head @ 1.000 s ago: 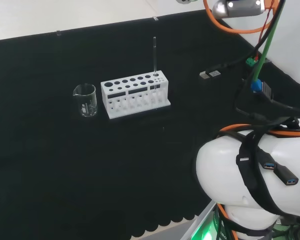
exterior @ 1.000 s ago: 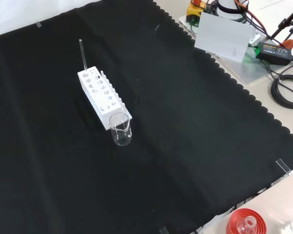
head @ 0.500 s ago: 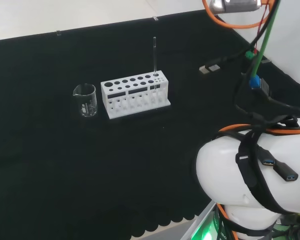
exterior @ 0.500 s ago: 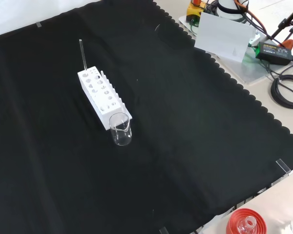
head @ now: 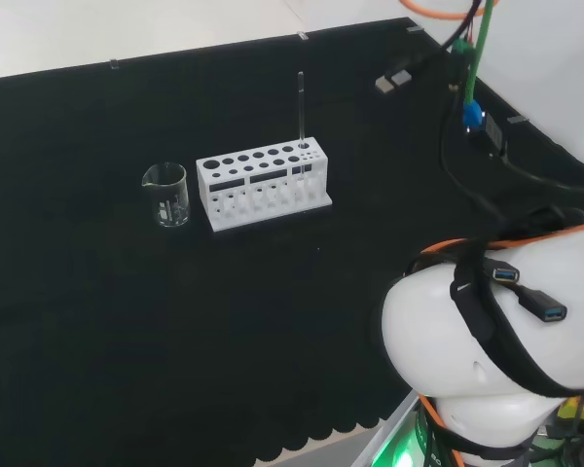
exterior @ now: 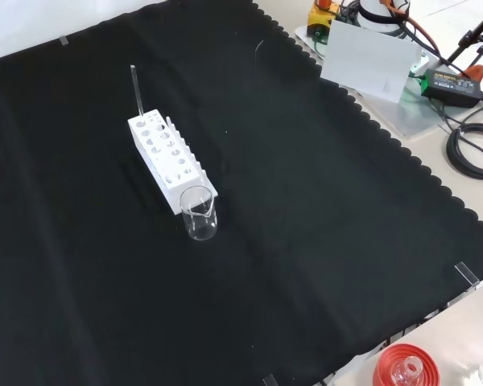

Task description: Take the glass rod from the white test tube rack.

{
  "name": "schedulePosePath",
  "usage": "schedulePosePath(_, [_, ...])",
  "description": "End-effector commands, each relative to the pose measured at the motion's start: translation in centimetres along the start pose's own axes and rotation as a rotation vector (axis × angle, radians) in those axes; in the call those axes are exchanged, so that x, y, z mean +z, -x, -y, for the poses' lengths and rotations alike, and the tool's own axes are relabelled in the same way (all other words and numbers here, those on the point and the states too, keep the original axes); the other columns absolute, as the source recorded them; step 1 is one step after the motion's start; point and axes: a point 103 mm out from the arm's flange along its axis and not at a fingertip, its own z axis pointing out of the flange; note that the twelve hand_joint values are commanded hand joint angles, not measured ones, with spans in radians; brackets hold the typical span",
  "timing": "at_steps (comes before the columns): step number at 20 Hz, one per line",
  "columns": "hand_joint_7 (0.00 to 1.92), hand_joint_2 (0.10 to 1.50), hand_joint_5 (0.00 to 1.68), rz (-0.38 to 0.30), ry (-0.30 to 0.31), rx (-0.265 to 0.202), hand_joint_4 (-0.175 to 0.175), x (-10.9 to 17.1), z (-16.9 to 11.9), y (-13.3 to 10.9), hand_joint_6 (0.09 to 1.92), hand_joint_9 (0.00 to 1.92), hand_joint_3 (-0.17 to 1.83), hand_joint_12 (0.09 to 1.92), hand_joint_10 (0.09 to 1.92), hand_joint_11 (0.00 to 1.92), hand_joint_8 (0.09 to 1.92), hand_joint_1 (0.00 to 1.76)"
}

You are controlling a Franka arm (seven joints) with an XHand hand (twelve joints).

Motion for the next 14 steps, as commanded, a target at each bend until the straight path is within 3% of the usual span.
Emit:
schedulePosePath(1, [0.07,1.20,0.21,-0.041,0.015,-0.026,-0.032,-0.9,-5.3,1.9,0.09,0.08,-0.17,1.32,0.92,0.00,0.76,0.58])
schedulePosePath(6, [0.12,1.20,0.25,-0.041,-0.014,-0.037,-0.037,0.0,-8.2,3.4,0.09,0.16,-0.17,1.41,0.94,0.00,0.81,0.59])
schedulePosePath(12, [0.18,1.21,0.32,-0.022,-0.046,-0.062,-0.052,0.8,-10.8,3.6,0.09,0.26,-0.17,1.49,0.96,0.06,0.85,0.59])
schedulePosePath(14, [0.22,1.20,0.35,-0.049,-0.037,-0.038,-0.057,1.3,-11.7,3.3,0.09,0.33,-0.17,1.47,0.95,0.14,0.85,0.60])
